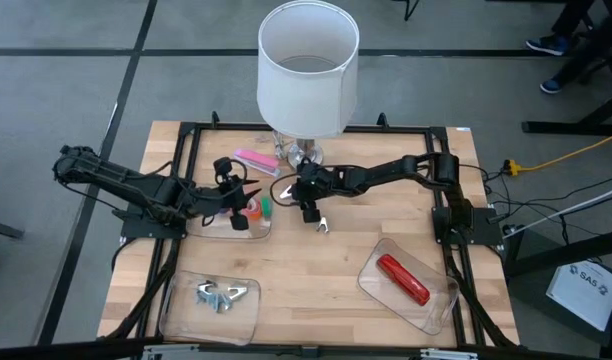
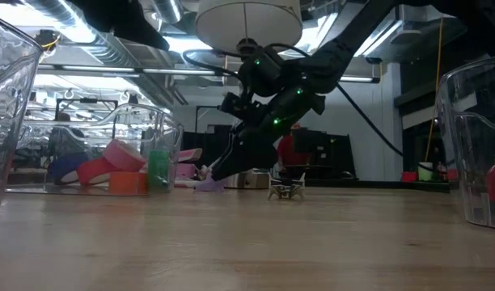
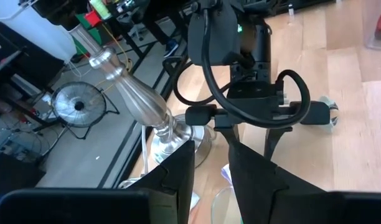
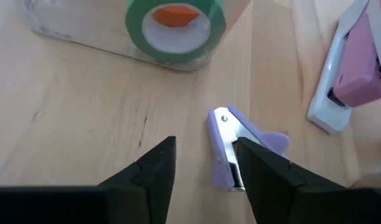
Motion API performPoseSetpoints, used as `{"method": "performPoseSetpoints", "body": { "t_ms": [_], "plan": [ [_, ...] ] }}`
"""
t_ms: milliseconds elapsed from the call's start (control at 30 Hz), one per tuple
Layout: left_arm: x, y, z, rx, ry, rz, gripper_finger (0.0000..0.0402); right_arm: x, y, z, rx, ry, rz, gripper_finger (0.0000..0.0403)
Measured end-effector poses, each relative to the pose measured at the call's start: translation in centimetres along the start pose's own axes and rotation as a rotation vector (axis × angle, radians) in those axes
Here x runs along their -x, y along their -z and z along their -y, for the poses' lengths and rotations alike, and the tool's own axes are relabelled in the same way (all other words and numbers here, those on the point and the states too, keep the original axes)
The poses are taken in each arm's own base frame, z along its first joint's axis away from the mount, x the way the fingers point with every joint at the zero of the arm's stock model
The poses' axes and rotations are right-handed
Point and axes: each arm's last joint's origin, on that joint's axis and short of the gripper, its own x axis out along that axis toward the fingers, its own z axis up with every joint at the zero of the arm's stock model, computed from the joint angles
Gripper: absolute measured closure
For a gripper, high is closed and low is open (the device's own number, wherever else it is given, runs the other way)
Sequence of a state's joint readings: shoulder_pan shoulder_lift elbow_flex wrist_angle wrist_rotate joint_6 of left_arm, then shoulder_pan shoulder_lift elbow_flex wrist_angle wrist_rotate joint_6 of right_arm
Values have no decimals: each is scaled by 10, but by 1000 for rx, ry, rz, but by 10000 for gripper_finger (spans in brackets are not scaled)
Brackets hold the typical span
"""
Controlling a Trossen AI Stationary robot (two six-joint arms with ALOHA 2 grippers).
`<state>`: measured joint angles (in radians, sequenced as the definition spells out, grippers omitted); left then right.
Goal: Pick and place Stapler, Stapler remover, tape
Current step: Put the purple staple remover into the bottom left transparent bin
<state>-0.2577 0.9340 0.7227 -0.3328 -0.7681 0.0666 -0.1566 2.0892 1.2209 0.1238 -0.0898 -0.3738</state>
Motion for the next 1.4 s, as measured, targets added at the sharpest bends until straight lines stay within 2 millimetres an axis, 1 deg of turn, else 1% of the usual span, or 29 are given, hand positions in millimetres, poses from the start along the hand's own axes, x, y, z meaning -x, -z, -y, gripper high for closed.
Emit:
{"method": "performPoseSetpoints", "body": {
  "t_ms": [200, 367, 833, 1000, 1167, 1400],
  "plan": [
    [0, 0, 0, 1, 5, 1, 308, 0, -2, 1, -50, 7, 19, 242],
    [0, 0, 1, 20, 34, 2, 306, 0, -4, 2, -48, 17, 45, 240],
    [0, 0, 1, 27, 36, 2, 311, 0, -4, 1, -47, 16, 45, 240],
    [0, 0, 1, 10, 33, 2, 308, 0, -1, 2, -50, 45, 2, 240],
    [0, 0, 1, 11, 30, 2, 311, 0, 4, 2, -44, 35, -44, 240],
    [0, 0, 1, 9, 29, 2, 313, 0, 4, 2, -2, 34, -46, 242]
  ]
}}
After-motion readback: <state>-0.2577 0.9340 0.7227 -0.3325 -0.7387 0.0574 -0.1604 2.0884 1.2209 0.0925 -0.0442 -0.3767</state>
